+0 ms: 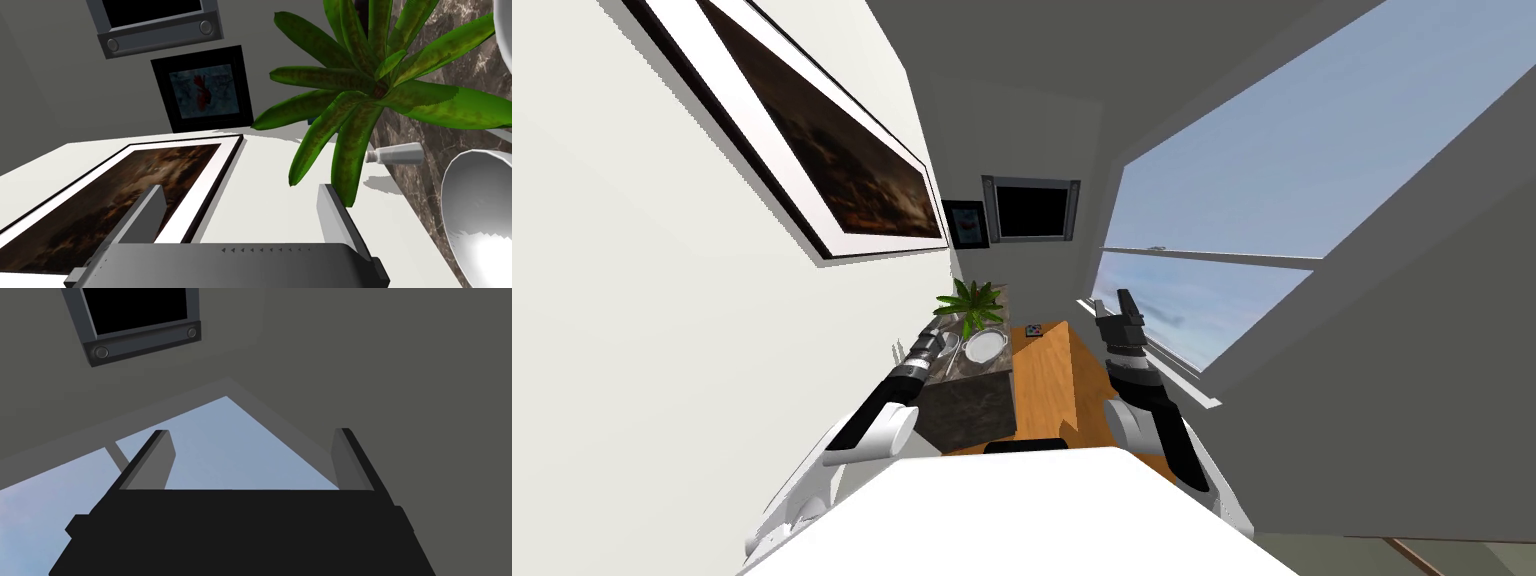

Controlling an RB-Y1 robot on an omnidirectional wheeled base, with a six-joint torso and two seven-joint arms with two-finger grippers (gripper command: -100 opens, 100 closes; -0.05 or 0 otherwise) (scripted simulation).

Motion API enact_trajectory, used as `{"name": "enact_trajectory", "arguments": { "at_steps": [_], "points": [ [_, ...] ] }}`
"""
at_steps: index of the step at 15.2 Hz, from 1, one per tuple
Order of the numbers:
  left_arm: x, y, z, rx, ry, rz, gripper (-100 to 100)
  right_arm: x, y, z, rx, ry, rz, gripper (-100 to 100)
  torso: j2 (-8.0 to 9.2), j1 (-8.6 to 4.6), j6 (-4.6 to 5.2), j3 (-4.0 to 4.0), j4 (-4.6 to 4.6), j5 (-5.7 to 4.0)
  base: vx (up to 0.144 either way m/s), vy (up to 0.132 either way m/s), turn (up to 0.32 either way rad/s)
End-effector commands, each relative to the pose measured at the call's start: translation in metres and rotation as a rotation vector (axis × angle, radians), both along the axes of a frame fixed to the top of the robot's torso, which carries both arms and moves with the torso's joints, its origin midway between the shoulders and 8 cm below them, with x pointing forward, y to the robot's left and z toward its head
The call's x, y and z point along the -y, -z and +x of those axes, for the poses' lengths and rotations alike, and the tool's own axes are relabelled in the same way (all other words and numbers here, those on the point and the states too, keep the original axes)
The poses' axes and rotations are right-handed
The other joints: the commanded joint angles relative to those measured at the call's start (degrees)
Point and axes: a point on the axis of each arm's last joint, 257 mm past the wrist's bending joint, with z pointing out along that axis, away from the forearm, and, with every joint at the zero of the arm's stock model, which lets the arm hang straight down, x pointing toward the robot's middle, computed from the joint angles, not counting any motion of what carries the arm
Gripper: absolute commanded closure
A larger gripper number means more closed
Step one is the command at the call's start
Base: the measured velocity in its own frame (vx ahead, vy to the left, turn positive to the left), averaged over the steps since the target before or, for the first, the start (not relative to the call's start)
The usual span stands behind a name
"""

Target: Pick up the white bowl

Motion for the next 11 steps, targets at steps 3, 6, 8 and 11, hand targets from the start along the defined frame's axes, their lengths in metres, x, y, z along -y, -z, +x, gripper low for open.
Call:
{"name": "enact_trajectory", "arguments": {
  "at_steps": [3, 6, 8, 11],
  "points": [
    [-0.012, 0.019, 0.007, -0.079, -0.022, -0.022, -100, 0.0, 0.0, 0.0, 0.0, 0.0, 0.0, 0, 0.0, 0.0, 0.0, 0.0, 0.0, 0.0, -0.017, 0.017, -0.056],
    [-0.02, 0.031, 0.01, -0.129, -0.039, -0.039, -100, 0.0, 0.0, 0.0, 0.0, 0.0, 0.0, 0, 0.0, 0.03, 0.0, 0.0, 0.0, 0.01, -0.014, 0.023, -0.061],
    [-0.027, 0.037, 0.012, -0.159, -0.052, -0.056, -100, 0.0, 0.0, 0.0, 0.0, 0.0, 0.0, 0, -0.01, 0.01, -0.01, 0.0, 0.0, 0.0, -0.013, 0.015, -0.053],
    [-0.036, 0.05, 0.014, -0.214, -0.072, -0.076, -100, 0.0, 0.0, 0.0, 0.0, 0.0, 0.0, 0, -0.01, 0.01, -0.01, -0.01, 0.0, 0.0, -0.013, 0.019, -0.063]
  ]
}}
